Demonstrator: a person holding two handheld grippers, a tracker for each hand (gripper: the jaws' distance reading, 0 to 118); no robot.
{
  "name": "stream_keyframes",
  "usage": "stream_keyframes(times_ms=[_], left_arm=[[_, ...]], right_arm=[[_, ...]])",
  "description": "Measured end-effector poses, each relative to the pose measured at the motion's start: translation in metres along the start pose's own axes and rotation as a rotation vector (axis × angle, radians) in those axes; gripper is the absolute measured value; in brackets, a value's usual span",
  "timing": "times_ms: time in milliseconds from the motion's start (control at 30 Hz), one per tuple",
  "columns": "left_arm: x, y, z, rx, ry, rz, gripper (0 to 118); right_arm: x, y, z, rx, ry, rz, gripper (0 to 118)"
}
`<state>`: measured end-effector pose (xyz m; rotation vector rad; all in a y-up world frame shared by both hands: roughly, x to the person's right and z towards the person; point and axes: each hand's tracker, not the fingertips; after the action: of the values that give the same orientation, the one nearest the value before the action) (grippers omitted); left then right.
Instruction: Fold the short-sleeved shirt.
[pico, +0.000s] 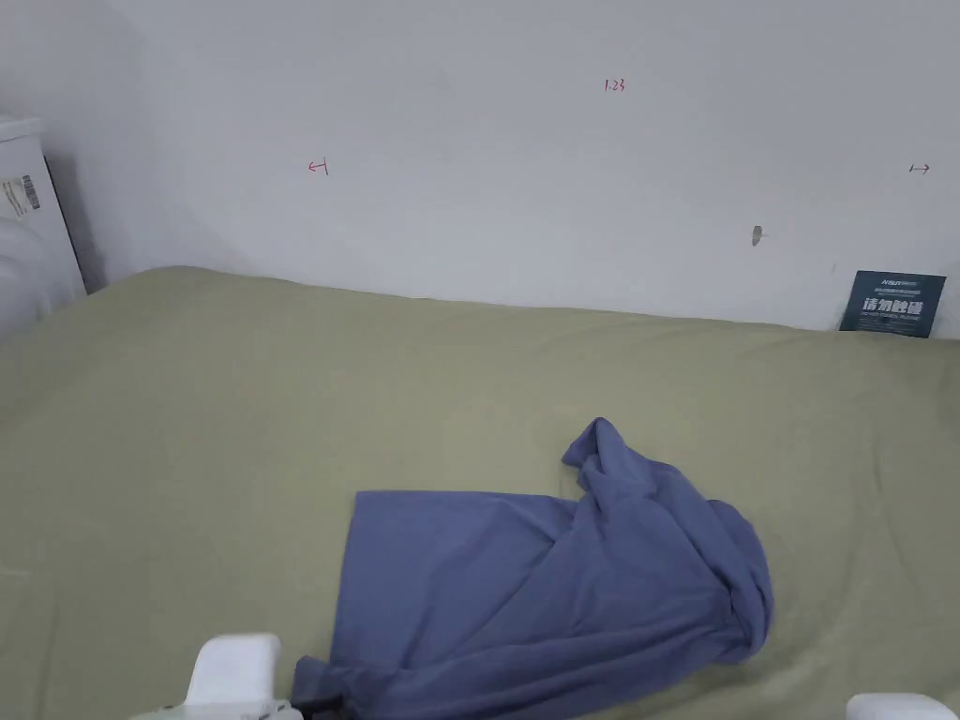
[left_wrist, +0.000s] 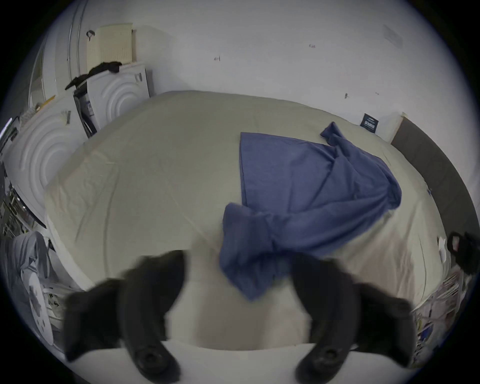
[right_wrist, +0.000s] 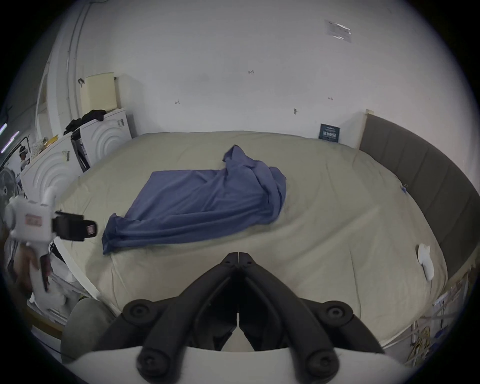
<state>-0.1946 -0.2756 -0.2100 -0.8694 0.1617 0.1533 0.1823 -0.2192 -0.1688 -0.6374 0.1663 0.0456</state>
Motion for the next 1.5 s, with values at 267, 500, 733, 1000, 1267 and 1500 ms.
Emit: stream_keyframes(times_ms=[267, 500, 733, 1000, 1267, 1500], left_arm=[[0.013, 0.024, -0.077, -0.124, -0.005, -0.06, 101], [0.017, -0.004, -0.062, -0.008, -0.072, 0.065, 7], [0.023, -0.007, -0.037, 0.118, -0.084, 0.031, 7], [0.025, -0.01, -0.037, 0.117, -0.059, 0.046, 7], [0.021, -0.004, -0.044, 0.118, -0.039, 0.048, 7], [0.022, -0.004, -0.055, 0.105, -0.03, 0.041, 7]], right_arm=[[0.01, 0.004, -0.001, -0.03, 0.097, -0.046, 3], [0.016, 0.01, -0.005, -0.026, 0.076, -0.049, 3], [0.024, 0.021, -0.029, -0.009, 0.083, -0.045, 3], [0.054, 0.124, -0.174, 0.013, 0.07, 0.048, 4], [0.046, 0.245, -0.38, -0.201, 0.161, 0.311, 105], [0.004, 0.241, -0.48, -0.35, 0.123, 0.372, 105]])
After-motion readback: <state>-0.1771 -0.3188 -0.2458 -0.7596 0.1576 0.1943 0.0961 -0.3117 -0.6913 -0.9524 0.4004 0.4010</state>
